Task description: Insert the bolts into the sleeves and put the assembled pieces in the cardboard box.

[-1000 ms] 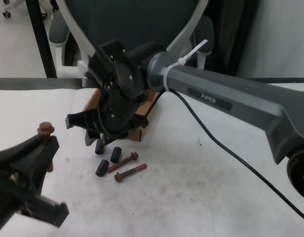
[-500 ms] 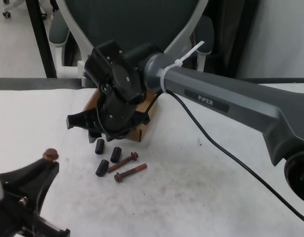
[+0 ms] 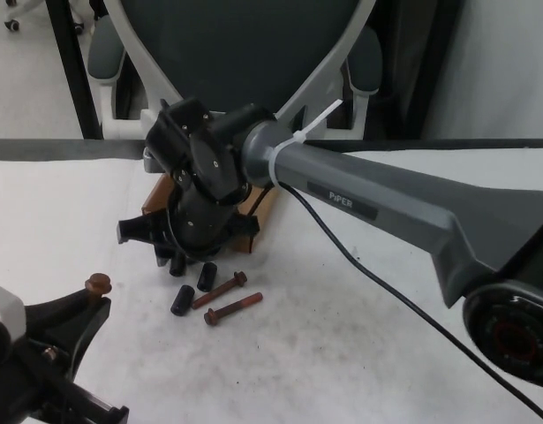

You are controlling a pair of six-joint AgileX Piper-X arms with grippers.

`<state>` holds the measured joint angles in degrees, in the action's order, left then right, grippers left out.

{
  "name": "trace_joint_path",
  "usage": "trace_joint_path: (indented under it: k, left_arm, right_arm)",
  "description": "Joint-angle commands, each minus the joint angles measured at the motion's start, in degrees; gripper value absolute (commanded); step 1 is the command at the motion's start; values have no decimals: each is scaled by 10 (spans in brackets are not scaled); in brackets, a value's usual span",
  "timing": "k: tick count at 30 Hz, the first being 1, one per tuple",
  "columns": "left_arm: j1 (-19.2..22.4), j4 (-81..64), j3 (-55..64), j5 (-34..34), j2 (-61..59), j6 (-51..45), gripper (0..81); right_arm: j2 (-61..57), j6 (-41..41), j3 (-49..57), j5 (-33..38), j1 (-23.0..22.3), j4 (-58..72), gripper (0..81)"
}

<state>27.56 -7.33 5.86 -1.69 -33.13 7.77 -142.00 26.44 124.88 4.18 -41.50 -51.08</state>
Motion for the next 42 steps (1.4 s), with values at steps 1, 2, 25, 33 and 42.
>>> trace_joint_path:
  k: [1, 2, 25, 33, 42]
  left_arm:
    - [-1, -6, 7, -4, 5, 0, 8]
    - [-1, -6, 7, -4, 5, -1, 8]
    - [-1, -6, 7, -4, 5, -5, 8]
    - [-1, -6, 7, 1, 5, -4, 8]
    - [-1, -6, 7, 17, 5, -13, 8]
  right_arm:
    - [-8, 6, 31, -1, -2, -8, 391]
    - [-14, 6, 42, -1, -2, -16, 391]
    - [-36, -80, 60, -5, -3, -98, 1]
    - [1, -151, 60, -66, -15, -122, 0]
    - [67, -177, 60, -113, -45, -130, 0]
